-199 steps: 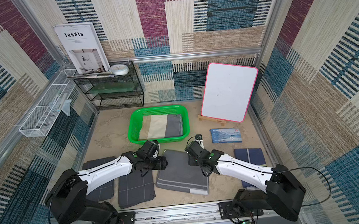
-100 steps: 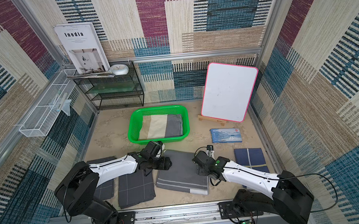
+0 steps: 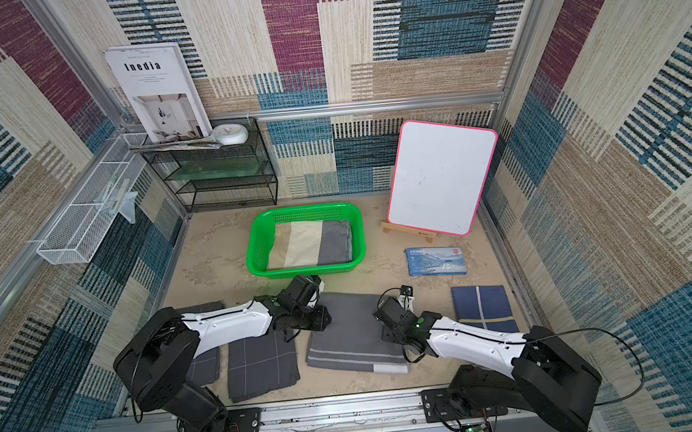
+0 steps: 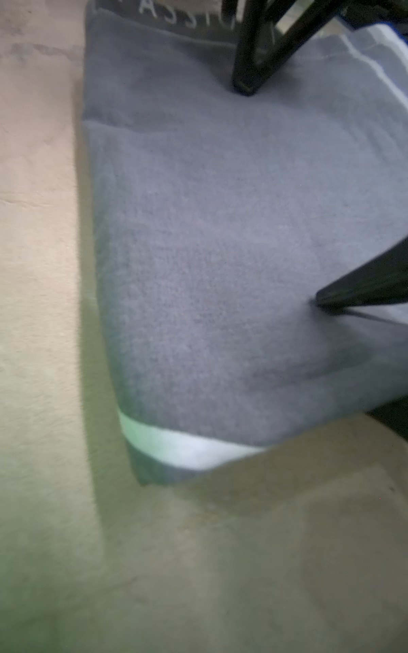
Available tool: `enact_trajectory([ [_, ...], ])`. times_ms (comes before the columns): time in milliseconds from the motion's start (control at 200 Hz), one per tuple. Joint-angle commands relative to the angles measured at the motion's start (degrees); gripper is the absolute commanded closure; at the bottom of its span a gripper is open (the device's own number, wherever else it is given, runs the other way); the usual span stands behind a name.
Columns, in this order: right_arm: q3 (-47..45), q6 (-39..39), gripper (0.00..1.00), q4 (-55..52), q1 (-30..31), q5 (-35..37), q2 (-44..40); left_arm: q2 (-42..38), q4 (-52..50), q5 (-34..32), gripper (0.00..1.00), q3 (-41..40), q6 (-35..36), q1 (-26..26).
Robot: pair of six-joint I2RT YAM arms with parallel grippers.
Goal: Put the folded pillowcase in the basket
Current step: Pick up the pillowcase at the center of the board.
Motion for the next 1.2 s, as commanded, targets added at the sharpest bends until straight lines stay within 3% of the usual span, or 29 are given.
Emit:
enact_trajectory([
  [0,0.18,0.7,0.69,-0.53,0.09,-6.19,1.33,-0.53,-2.74,1.66,0.77,-0.03,-0.84,-0.52],
  [65,1.37,-0.05,0.8,-1.53,0.04,-5.59,1.32,-1.32,-2.75,1.05,0.87,-0.19,-1.42,-0.85],
  [110,2.45,-0.3,1.0,-3.03,0.05,-4.56,1.07,-2.34,-2.41,0.57,0.93,-0.57,-2.04,-0.98],
  [175,3.96,0.1,1.0,-5.0,0.0,-2.34,-0.14,-4.33,-1.78,0.37,1.0,-1.07,-2.71,-1.12],
  [391,6.61,-3.98,1.0,-6.18,0.05,1.24,-9.12,-13.63,-2.73,-0.96,1.0,-1.57,-3.39,-1.25],
  [711,15.34,-10.82,1.0,-7.44,0.05,7.8,-16.02,-20.87,-15.74,-7.7,1.0,10.47,0.13,-1.06],
  [987,32.93,-21.78,1.0,-1.13,-1.09,12.81,-3.72,-19.97,-20.16,-13.67,1.0,22.2,1.89,3.53],
  [1197,46.81,-30.2,1.0,3.12,-5.02,5.3,9.56,-14.98,-21.04,-16.18,1.0,31.34,4.72,10.87],
])
